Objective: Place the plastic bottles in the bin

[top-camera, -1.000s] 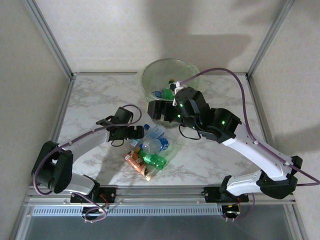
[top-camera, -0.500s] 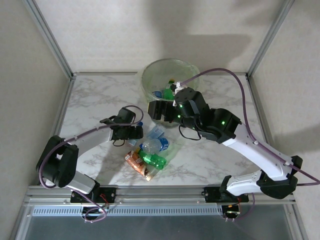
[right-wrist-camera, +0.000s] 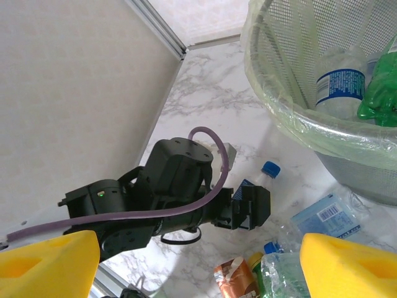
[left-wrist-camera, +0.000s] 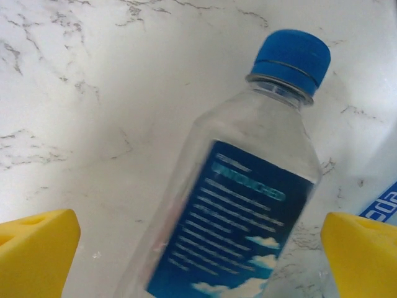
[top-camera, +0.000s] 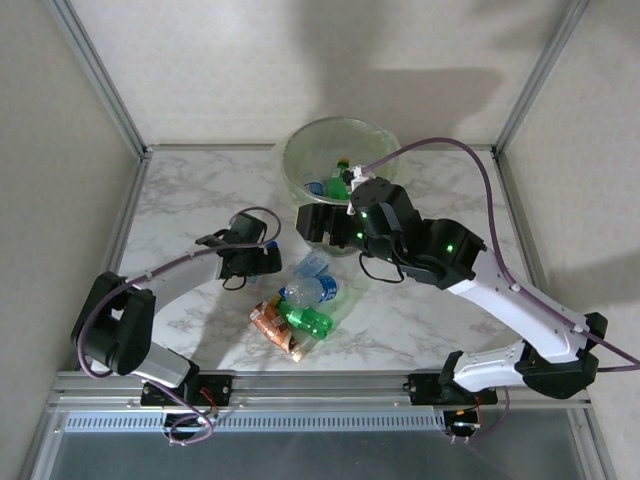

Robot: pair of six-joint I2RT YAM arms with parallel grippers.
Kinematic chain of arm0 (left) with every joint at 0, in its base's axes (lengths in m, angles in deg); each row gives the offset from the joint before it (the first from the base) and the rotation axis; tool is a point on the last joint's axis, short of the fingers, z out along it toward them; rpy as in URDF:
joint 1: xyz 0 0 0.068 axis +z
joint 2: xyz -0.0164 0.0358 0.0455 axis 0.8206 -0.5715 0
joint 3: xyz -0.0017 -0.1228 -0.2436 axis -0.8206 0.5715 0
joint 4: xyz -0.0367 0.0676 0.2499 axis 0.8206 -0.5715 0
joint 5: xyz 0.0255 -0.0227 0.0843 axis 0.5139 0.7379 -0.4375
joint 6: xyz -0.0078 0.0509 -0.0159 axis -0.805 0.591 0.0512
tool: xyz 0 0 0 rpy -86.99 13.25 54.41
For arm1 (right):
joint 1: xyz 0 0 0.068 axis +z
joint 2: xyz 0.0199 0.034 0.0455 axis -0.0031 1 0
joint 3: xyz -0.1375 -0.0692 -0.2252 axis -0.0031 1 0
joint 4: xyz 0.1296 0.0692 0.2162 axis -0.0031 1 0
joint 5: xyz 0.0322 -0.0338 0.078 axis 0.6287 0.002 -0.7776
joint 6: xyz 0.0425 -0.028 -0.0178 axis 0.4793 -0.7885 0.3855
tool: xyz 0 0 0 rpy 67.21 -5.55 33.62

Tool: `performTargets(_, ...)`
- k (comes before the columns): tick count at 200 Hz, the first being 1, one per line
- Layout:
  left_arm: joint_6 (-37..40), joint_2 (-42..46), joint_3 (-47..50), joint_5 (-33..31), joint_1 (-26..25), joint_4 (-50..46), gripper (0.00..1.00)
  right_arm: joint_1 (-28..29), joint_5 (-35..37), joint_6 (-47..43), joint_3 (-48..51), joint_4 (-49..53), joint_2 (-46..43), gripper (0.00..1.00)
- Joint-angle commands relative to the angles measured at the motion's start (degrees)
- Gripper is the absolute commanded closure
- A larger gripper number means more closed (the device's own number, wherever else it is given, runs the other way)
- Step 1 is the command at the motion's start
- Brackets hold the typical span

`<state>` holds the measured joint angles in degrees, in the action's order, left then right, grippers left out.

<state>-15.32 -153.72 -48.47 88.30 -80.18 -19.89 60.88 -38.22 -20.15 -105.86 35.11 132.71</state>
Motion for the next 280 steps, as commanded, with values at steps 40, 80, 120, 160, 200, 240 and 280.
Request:
performTargets(40,1.61,-3.95,-3.12,-0.06,0.25,-0.13,0.04,0.87,2.01,0.90,1.32,0.40,-1.52,0.15)
performTargets(80,2.09,-7.68,-4.99,0.11,0.51,1.39,0.11,0.82,2.30,1.01,1.32,0.34,-1.27,0.16)
performTargets(120,2.17,-8.86,-7.03,-1.56,0.60,0.76,0.22,0.85,2.98,1.11,0.77,1.30,-1.06,0.17)
performTargets(160,1.97,-9.08,-7.94,-3.41,1.04,0.62,0.32,0.86,3.80,1.25,0.80,1.83,-1.21,0.17)
performTargets(200,1.89,-10.27,-7.53,-3.10,1.22,0.96,0.32,0.85,3.98,1.08,0.01,2.42,-0.60,0.17)
performTargets(240,1.61,-10.04,-6.51,-2.75,1.48,1.48,0.37,0.89,4.08,1.29,-0.04,2.63,-0.63,0.17)
performTargets(280,0.35,-7.86,-7.46,-2.40,2.75,1.17,0.45,0.87,4.16,1.60,0.18,2.72,-1.12,0.17)
